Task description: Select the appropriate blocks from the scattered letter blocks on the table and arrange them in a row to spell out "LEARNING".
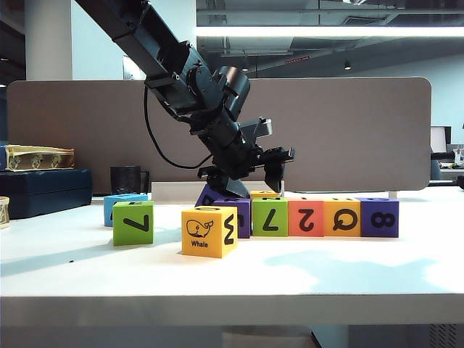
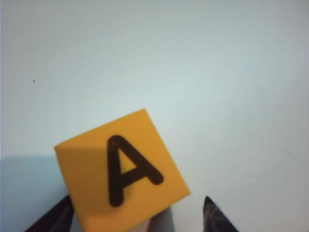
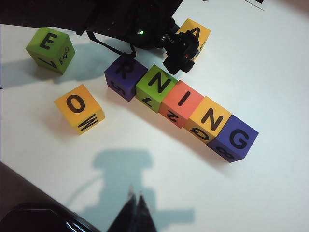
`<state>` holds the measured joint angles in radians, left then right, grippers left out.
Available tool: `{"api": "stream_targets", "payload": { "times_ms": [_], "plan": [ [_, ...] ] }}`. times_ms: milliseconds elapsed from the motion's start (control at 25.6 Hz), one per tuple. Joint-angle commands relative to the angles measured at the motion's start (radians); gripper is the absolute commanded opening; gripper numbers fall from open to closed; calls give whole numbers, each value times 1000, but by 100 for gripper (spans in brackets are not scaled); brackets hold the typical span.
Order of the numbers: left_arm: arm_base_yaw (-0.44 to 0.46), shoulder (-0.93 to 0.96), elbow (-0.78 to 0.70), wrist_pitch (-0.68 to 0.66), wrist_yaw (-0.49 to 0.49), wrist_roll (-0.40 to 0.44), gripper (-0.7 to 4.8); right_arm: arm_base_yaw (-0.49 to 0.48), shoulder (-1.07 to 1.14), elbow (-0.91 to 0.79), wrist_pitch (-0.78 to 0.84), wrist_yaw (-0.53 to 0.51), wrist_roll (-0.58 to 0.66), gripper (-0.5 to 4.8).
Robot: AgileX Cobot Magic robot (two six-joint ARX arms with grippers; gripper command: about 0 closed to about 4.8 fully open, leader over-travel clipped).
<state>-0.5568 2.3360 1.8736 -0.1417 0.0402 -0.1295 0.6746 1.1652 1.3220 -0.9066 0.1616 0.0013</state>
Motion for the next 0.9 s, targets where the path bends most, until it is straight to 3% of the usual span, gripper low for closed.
{"api": "stream_targets", "payload": {
  "times_ms": [39, 117, 900],
  "plan": [
    [2, 0, 2, 9, -25, 2, 292, 2, -3, 6, 8, 1, -2, -1],
    [2, 0, 2, 9, -29, 7, 265, 2, -3, 6, 6, 1, -2, -1],
    [3, -121, 9, -6, -43, 24, 267, 2, -3, 6, -2, 1, -2, -1]
  ]
}}
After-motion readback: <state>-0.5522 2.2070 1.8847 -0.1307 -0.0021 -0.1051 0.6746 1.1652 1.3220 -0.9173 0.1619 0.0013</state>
